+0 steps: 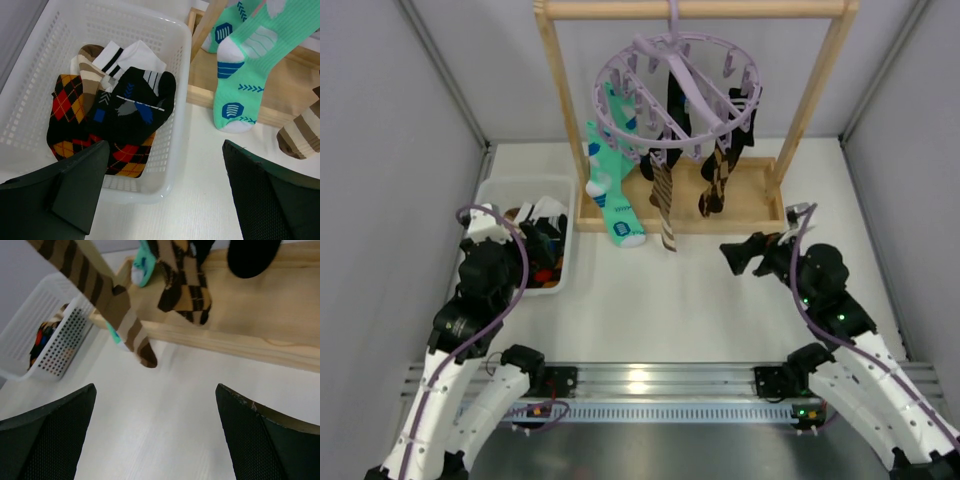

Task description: Remove the socks clipped to the hanger

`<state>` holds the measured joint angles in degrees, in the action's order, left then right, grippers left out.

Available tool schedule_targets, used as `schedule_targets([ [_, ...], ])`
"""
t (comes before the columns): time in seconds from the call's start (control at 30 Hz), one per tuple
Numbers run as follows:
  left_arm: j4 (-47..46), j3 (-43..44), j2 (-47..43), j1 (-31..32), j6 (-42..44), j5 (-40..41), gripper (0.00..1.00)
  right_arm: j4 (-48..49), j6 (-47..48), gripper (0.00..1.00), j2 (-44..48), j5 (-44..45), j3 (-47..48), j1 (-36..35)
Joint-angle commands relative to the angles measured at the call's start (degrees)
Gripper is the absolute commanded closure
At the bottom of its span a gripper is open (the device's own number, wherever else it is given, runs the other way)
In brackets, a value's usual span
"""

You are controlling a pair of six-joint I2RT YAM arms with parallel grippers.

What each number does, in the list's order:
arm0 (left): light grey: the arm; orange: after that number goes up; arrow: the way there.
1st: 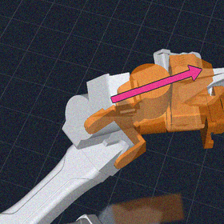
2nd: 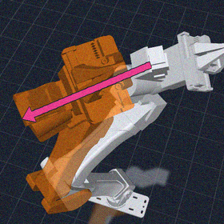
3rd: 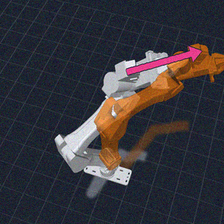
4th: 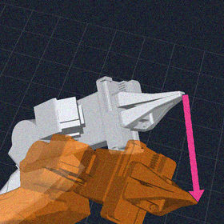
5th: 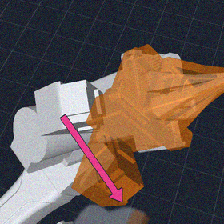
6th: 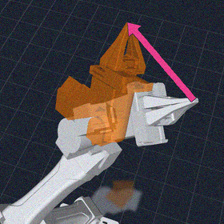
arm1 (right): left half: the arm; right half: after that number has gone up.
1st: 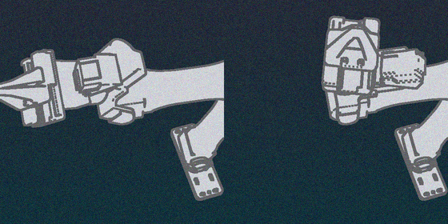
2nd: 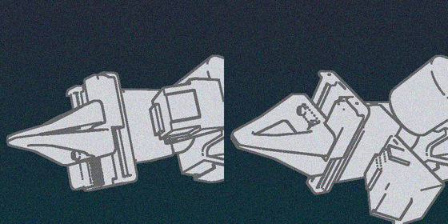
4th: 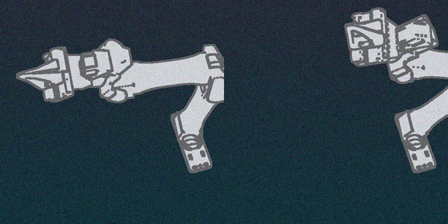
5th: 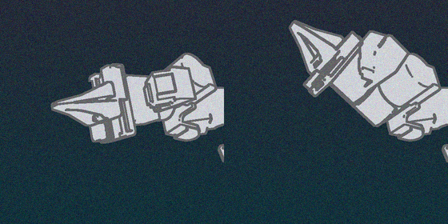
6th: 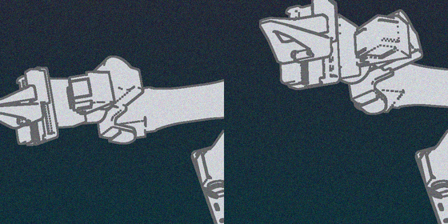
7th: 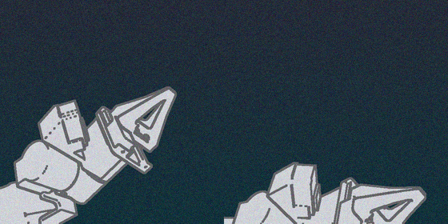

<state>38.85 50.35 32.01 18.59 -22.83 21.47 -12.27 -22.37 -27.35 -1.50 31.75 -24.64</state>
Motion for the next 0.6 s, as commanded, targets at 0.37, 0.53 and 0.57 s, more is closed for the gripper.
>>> schedule_targets([
  [0.37, -1.7, 0.5, 1.1, 0.1, -4.1, -12.1, 0.02, 18.0, 5.1, 0.01, -20.5, -3.0, 3.8, -15.1],
  [0.53, -9.0, -3.1, 4.5, 0.2, -10.8, -24.8, 0.01, 15.5, 7.7, 0.01, -23.5, 3.5, 11.6, -19.6],
  [0.57, -9.5, -3.1, 5.0, 0.1, -12.1, -26.0, 0.02, 15.2, 8.7, 0.01, -24.4, 4.0, 13.0, -20.2],
])
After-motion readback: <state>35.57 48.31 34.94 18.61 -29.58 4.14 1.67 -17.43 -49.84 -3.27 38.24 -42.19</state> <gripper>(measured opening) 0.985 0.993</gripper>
